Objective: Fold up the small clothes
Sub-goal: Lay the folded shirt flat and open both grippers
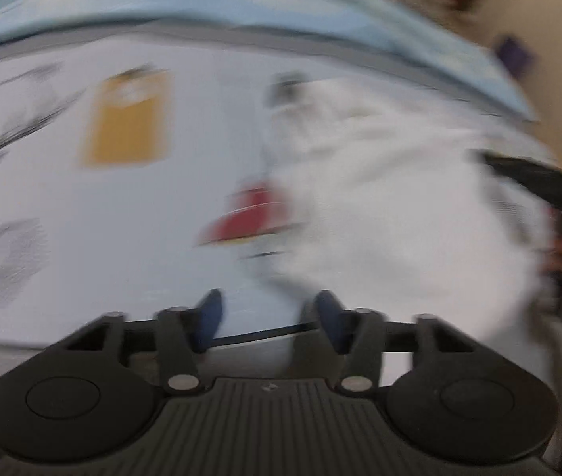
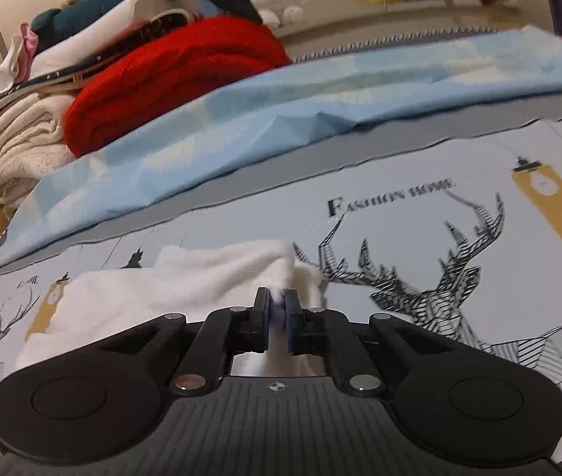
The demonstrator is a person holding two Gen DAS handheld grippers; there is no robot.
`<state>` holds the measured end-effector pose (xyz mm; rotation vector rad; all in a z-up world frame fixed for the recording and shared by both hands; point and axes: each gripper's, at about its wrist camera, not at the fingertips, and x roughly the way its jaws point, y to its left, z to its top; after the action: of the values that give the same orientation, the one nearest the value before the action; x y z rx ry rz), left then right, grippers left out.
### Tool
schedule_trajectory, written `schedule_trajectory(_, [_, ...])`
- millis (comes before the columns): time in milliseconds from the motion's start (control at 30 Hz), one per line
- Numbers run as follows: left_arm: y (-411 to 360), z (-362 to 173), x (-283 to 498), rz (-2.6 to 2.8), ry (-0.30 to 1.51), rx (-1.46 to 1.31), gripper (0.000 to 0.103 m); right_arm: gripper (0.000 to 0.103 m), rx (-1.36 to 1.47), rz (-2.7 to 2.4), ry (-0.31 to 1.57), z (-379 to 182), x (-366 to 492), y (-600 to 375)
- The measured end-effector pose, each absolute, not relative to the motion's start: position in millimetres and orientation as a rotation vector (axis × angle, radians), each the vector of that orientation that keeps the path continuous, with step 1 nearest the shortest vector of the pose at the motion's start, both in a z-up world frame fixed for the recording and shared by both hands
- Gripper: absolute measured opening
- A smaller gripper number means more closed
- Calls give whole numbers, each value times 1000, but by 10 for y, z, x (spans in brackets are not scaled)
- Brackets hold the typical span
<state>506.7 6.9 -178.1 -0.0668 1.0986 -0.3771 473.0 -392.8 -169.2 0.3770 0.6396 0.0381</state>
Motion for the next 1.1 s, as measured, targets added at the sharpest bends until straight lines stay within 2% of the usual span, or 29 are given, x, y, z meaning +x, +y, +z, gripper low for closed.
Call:
schedule_trajectory(33, [206,-1798,5082,-350,1091,-108,7,7,387,30,634,-1699,4719,-3950])
schedule_trajectory(67, [315,-1799,5117,-338,1106,-164,7,7,399,13,641,-1715,4719,-3972])
schedule_trajectory(133, [451,-1742,5166,-322,1101,-250,16,7,423,-12,668,-1748,4724,-4002])
schedule_trajectory(167, [485,-1672,5193,-321,1078,-271,31,8,430,-14,679,-1752,4730,-4003])
schedule_trajectory(200, [496,-1594,5229,-322,1043,-299,51,8,439,-12,686,-1742,4735,-4009])
schedule_trajectory(233, [465,-1529,5270,-324,1018,-323,63,13,453,-20,693,-1726,4741,-4033])
schedule_trajectory(267, [425,-1465,5334,-325,996,-345,86,26,476,-39,691,-1700,4727,-4069])
schedule_trajectory(300, [344,-1400,5421,-327,967,-364,91,30,506,-59,674,-1664,4696,-4113])
schedule_trajectory(333, [246,-1340,5521,-341,930,-378,91,38,532,-70,654,-1624,4666,-4162])
schedule_trajectory(533, [-528,-1404,5979,-456,975,-388,92,66,624,50,681,-1667,4684,-4267])
schedule_trajectory(567, [-668,-1453,6036,-468,988,-356,84,66,615,50,684,-1698,4723,-4241])
schedule_trajectory(600, [-798,-1499,6036,-486,973,-308,40,60,601,45,676,-1718,4752,-4204])
schedule_trajectory(633, [-939,-1504,6036,-496,942,-230,15,10,575,50,658,-1731,4779,-4158])
schedule_trajectory(667, [-1023,-1509,6050,-476,910,-163,11,5,524,52,646,-1719,4803,-4099])
schedule_trajectory(733, [-1013,-1556,6128,-410,880,-164,10,5,469,11,609,-1709,4802,-4040])
schedule_trajectory(833, [-870,-1640,6275,-322,887,-198,10,8,456,-20,659,-1876,4866,-4043])
schedule_trajectory(867, [-812,-1630,6299,-306,886,-207,13,17,459,-28,660,-1914,4865,-4044])
schedule_trajectory(900, [-739,-1612,6309,-302,888,-229,22,25,463,-39,660,-1918,4852,-4044])
schedule_trajectory(933, [-640,-1572,6255,-311,898,-262,29,40,479,-54,657,-1890,4823,-4062])
schedule_trajectory(967, [-553,-1510,6164,-313,911,-276,51,50,504,-68,659,-1846,4771,-4099])
schedule_trajectory(1000, [-505,-1426,6052,-301,915,-265,70,52,523,-75,659,-1779,4708,-4133])
schedule_trajectory(1033, [-459,-1317,5888,-288,893,-231,77,54,524,-77,657,-1702,4631,-4153])
schedule_trajectory(1067, [-439,-1196,5694,-271,868,-169,89,57,494,-78,661,-1590,4527,-4143])
schedule_trajectory(1100, [-435,-1076,5491,-248,855,-102,95,59,443,-75,664,-1461,4395,-4099])
